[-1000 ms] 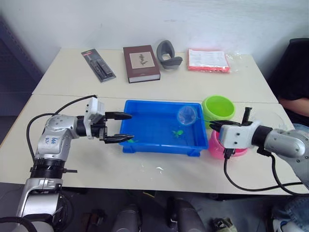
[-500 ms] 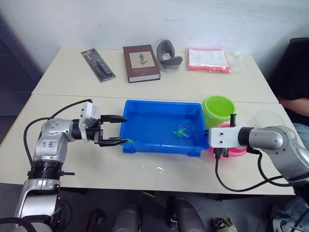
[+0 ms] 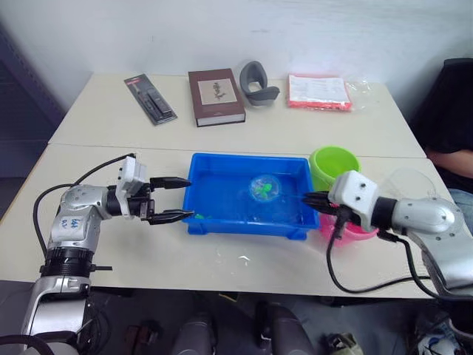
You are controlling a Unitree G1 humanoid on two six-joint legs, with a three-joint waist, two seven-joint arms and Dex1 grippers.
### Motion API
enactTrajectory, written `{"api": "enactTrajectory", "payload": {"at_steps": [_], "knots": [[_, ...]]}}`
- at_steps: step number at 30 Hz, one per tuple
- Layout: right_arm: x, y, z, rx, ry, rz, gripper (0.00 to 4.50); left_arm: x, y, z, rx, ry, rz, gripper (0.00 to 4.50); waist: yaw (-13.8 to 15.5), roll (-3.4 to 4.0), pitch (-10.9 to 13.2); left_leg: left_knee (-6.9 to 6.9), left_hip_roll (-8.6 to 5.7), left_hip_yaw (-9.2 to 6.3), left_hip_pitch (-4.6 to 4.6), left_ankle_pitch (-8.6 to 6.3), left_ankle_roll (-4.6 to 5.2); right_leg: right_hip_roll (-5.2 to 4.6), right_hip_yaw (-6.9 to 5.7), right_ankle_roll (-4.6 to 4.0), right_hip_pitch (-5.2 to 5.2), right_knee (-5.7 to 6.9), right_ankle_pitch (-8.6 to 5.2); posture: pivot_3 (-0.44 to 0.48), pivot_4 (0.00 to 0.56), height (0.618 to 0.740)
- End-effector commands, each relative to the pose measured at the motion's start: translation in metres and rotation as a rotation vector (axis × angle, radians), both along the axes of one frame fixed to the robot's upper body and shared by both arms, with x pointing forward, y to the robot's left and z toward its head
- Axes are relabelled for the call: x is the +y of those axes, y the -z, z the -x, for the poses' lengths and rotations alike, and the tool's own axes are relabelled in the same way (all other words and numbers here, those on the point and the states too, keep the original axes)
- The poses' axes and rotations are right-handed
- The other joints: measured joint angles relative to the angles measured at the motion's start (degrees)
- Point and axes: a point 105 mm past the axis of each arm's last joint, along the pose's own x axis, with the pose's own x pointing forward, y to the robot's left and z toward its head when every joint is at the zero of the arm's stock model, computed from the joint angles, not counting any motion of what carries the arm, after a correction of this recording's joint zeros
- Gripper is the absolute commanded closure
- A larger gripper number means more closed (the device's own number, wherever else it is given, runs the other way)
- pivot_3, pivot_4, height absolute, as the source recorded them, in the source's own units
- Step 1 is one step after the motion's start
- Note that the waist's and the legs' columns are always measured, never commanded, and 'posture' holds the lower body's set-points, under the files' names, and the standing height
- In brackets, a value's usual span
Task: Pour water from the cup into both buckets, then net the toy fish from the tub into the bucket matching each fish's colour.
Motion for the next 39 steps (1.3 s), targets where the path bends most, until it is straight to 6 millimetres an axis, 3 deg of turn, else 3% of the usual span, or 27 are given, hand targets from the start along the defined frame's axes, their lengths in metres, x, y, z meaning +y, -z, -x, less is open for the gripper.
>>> {"api": "enactTrajectory", "payload": {"at_steps": [1,7,11,14,18,22,32,39], "knots": [[-0.013,-0.024,0.008,-0.162,0.086,-0.109,4.5,-0.007,-0.018,0.002,-0.054,0.0,0.044,0.06,0.09,0.0,0.0,0.0,-0.02,0.02,0.03,0.0,0.0,0.0,0.01,0.01,0.01,0.02,0.0,0.0,0.15,0.74],[-0.054,-0.024,0.019,-0.27,0.296,-0.176,4.5,-0.032,-0.038,-0.001,-0.082,0.005,0.13,0.06,0.93,-0.01,-0.01,0.01,-0.08,0.04,0.06,0.01,0.01,0.03,0.13,0.03,0.02,0.07,0.02,0.0,0.15,0.74],[-0.089,-0.033,0.019,-0.396,0.418,-0.128,4.5,-0.049,-0.045,-0.002,-0.091,0.039,0.154,0.06,0.81,-0.01,-0.01,0.0,-0.15,0.06,0.09,0.02,0.02,0.07,0.13,0.03,0.02,0.09,0.02,0.0,0.15,0.74],[-0.102,-0.034,0.018,-0.432,0.439,-0.053,4.5,-0.056,-0.046,-0.004,-0.088,0.055,0.151,0.06,0.76,-0.01,-0.01,0.0,-0.17,0.11,0.14,0.02,0.03,0.08,0.12,0.03,0.02,0.11,0.02,0.0,0.15,0.74],[-0.125,-0.035,0.005,-0.504,0.488,0.11,4.5,-0.064,-0.042,-0.006,-0.086,0.085,0.137,0.06,0.41,-0.01,-0.01,-0.03,-0.18,0.17,0.18,0.05,0.04,0.1,0.15,0.03,0.03,0.12,0.02,0.0,0.15,0.74],[-0.145,-0.034,-0.009,-0.668,0.479,0.488,4.5,-0.076,-0.043,-0.01,-0.096,0.101,0.141,0.06,0.33,0.0,-0.01,-0.03,-0.25,0.17,0.18,0.07,0.07,0.06,0.17,0.03,0.02,0.12,0.02,0.0,0.15,0.74],[-0.152,-0.006,-0.021,-0.954,0.22,0.894,4.5,-0.096,-0.04,-0.01,-0.094,0.103,0.196,0.06,-0.5,0.0,-0.01,-0.1,-0.28,0.12,0.15,0.2,-0.06,-0.01,0.49,0.03,0.02,0.08,0.02,0.0,0.15,0.74],[-0.144,-0.005,-0.018,-1.057,0.153,0.907,4.5,-0.098,-0.04,-0.013,-0.1,0.092,0.205,0.06,-0.59,0.0,-0.01,-0.14,-0.27,0.14,0.19,0.25,-0.16,0.03,0.53,0.02,0.02,-0.07,0.01,0.0,0.15,0.74]]}}
